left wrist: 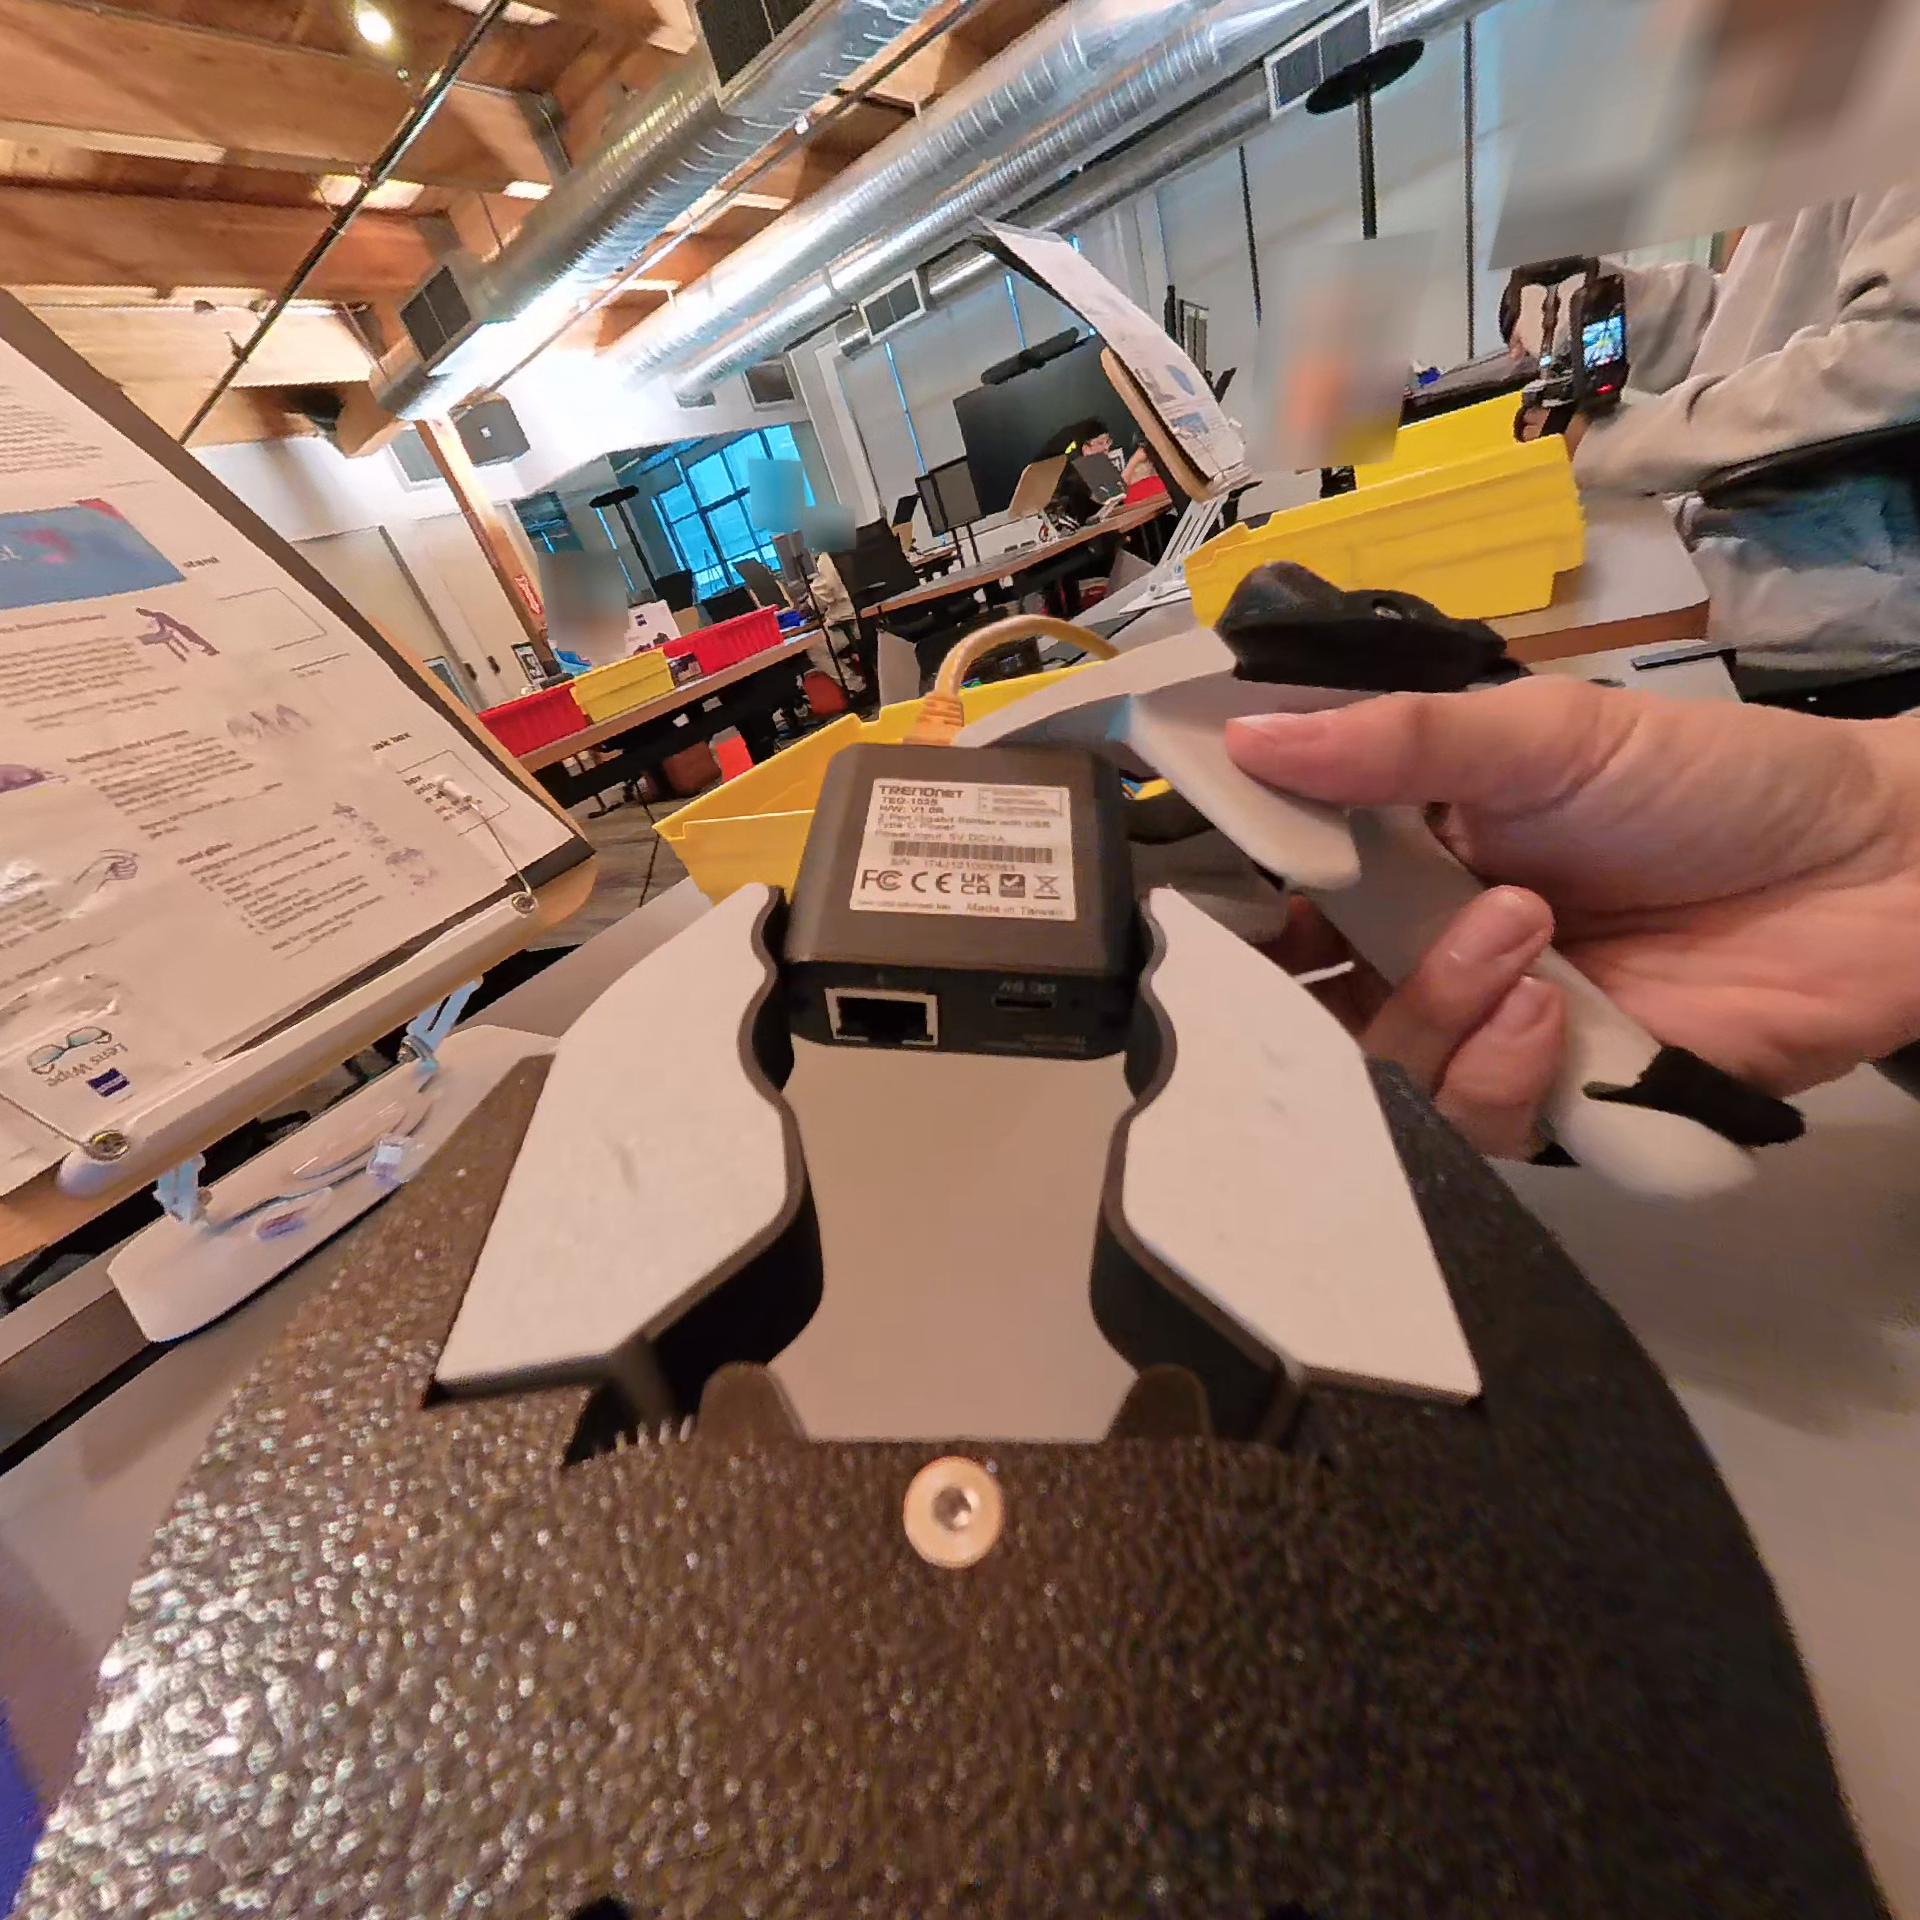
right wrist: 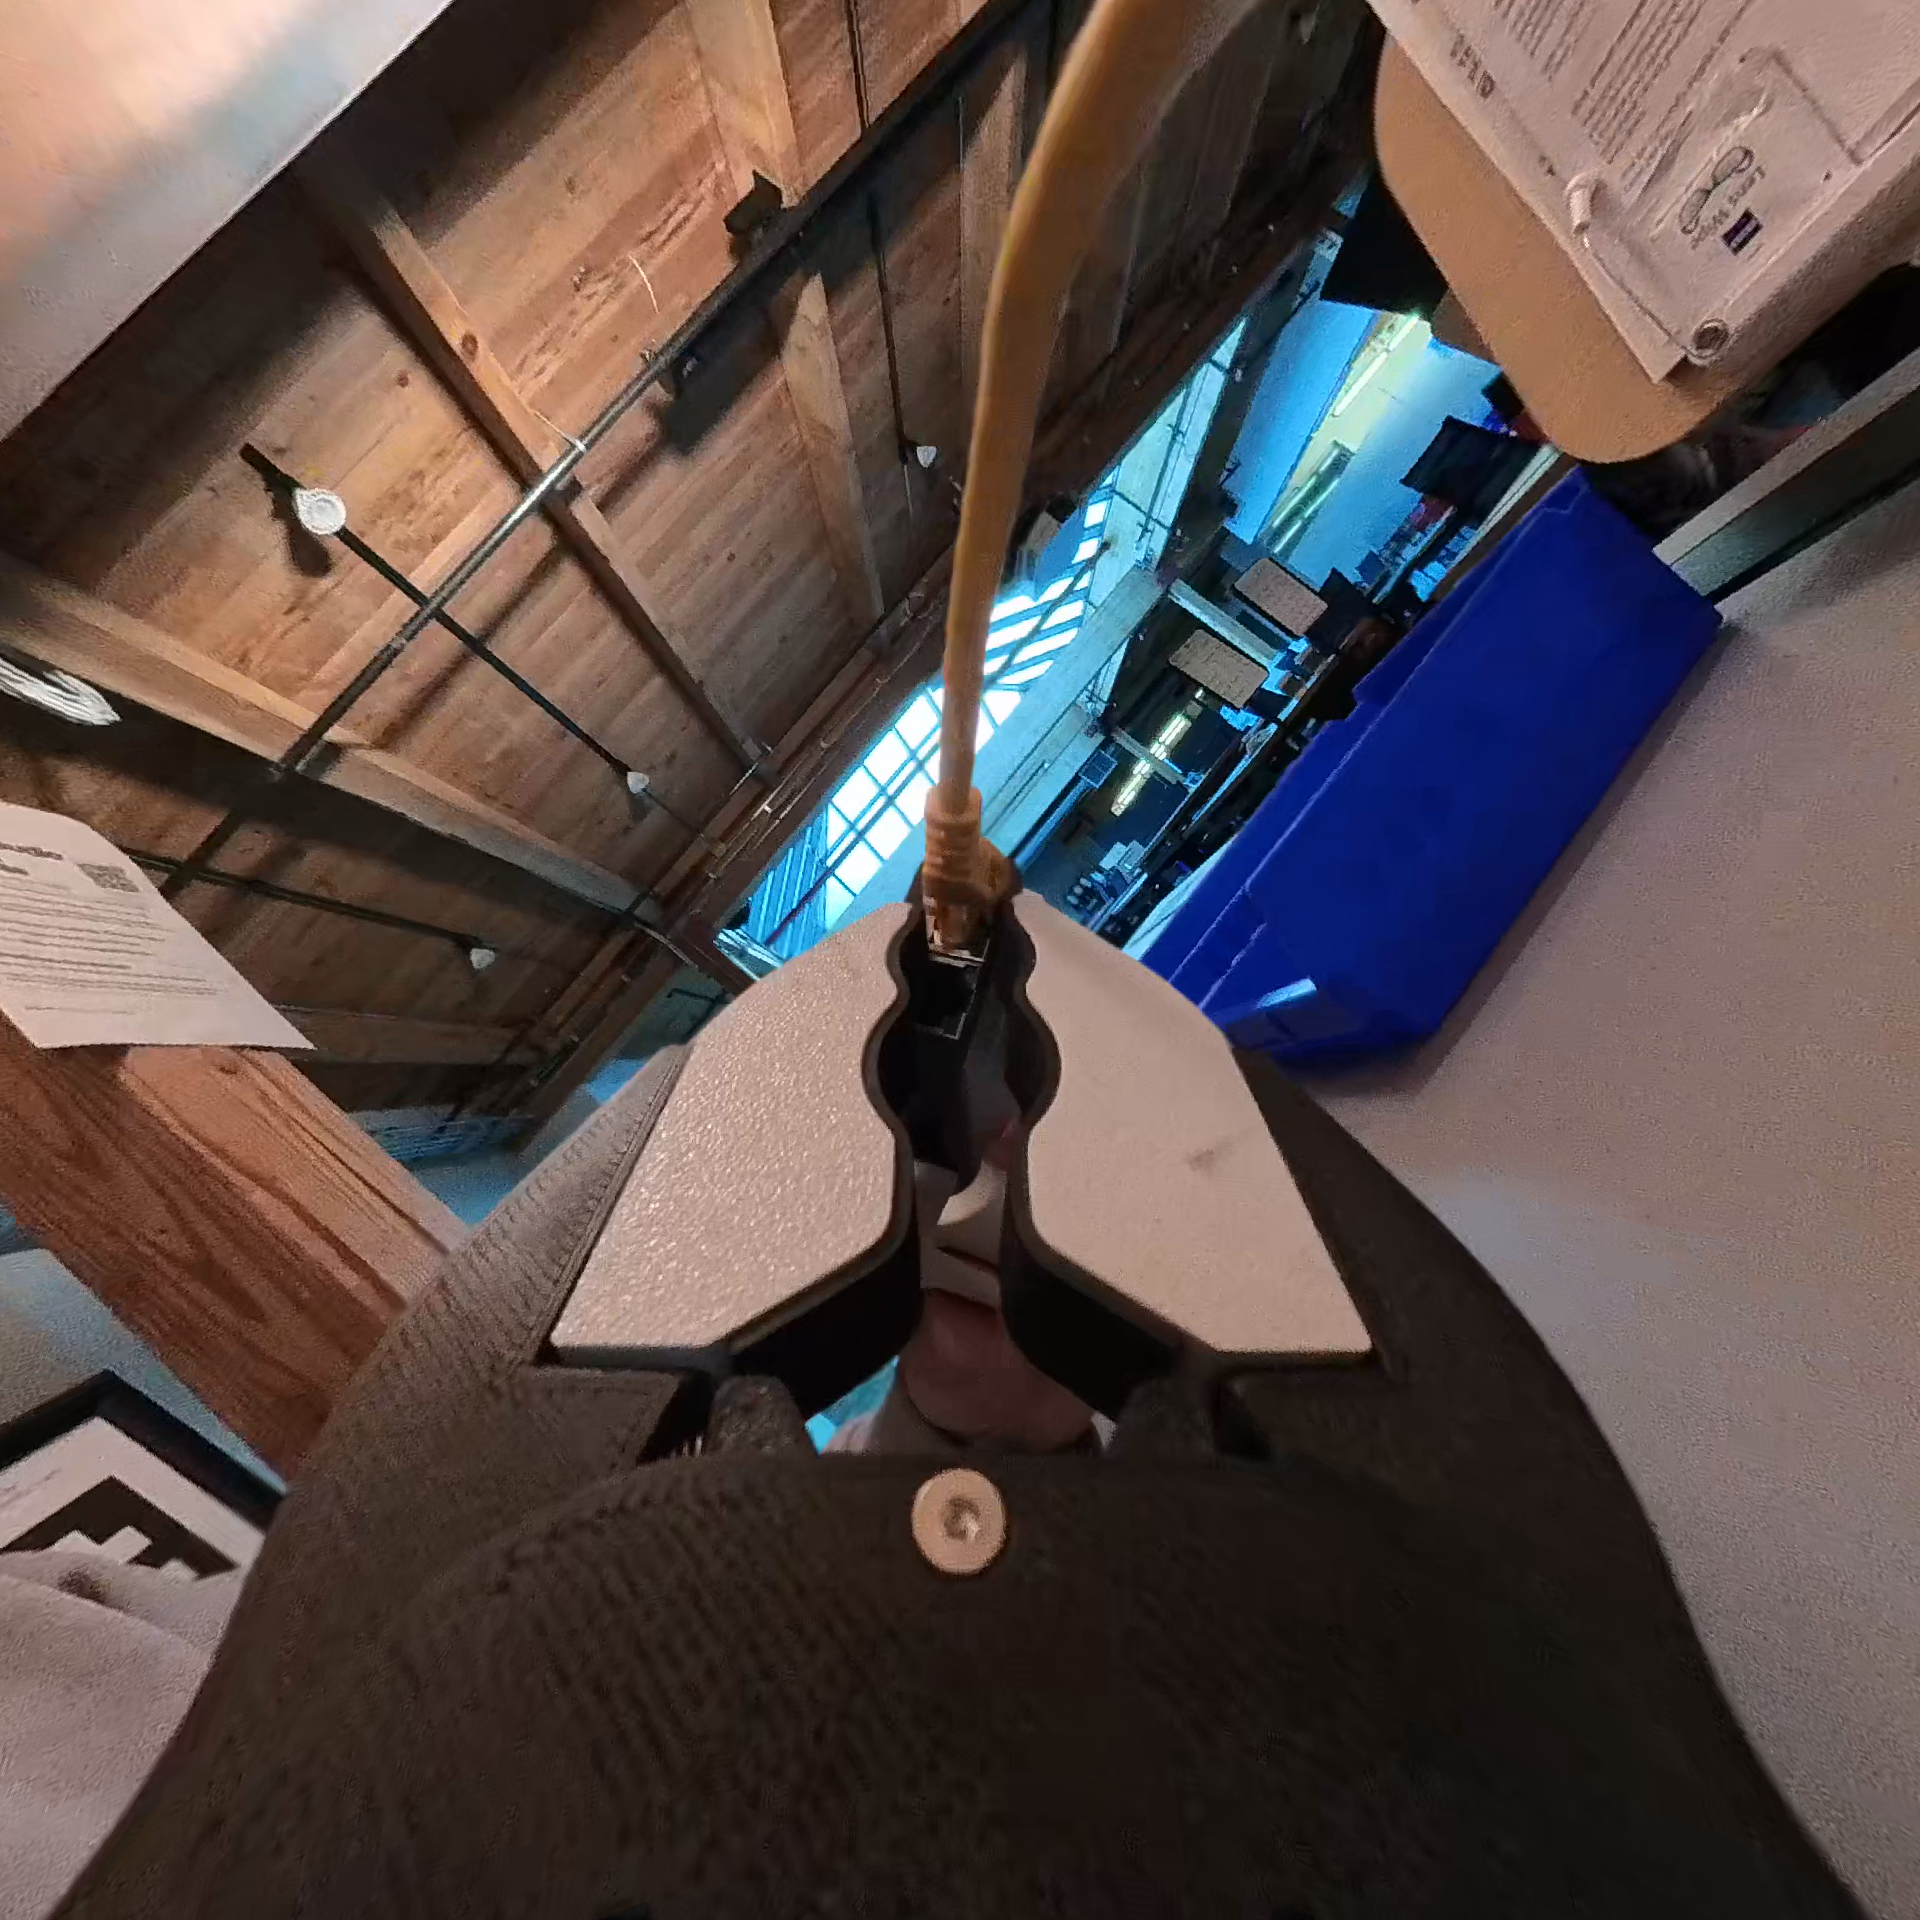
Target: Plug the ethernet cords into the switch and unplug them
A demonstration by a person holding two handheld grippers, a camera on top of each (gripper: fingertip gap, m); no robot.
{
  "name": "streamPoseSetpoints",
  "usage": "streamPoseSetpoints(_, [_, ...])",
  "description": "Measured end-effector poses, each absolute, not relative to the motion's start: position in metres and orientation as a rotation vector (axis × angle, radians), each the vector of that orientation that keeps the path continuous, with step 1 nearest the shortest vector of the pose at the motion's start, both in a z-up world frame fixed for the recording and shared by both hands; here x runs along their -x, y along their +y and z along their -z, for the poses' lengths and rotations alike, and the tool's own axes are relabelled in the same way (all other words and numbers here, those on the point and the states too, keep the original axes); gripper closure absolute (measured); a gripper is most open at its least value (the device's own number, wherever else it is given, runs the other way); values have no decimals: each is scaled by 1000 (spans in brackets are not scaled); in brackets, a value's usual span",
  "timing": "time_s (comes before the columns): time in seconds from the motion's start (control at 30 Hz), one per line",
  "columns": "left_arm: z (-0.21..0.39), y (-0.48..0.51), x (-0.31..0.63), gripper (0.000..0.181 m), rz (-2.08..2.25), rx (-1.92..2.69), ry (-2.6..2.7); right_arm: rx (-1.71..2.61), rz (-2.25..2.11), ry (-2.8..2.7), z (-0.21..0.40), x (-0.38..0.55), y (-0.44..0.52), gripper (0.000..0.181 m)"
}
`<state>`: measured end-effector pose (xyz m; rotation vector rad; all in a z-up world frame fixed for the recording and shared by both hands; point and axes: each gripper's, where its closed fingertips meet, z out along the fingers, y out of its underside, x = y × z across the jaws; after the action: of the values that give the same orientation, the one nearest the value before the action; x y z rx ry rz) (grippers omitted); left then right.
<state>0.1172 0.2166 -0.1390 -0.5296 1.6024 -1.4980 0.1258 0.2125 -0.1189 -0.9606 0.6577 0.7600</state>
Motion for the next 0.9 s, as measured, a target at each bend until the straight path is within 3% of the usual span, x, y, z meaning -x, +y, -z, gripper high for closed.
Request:
streamPoseSetpoints(0.33, [155, 213, -128, 120, 1448, 654, 1672, 942, -720, 748, 133, -142, 209, 169])
streamPoseSetpoints(0.63, [155, 215, -127, 120, 1629, 729, 1652, 941, -718, 803, 142, -142, 212, 154])
streamPoseSetpoints(0.9, [161, 211, -129, 120, 1497, 685, 1697, 940, -710, 802, 141, -144, 211, 167])
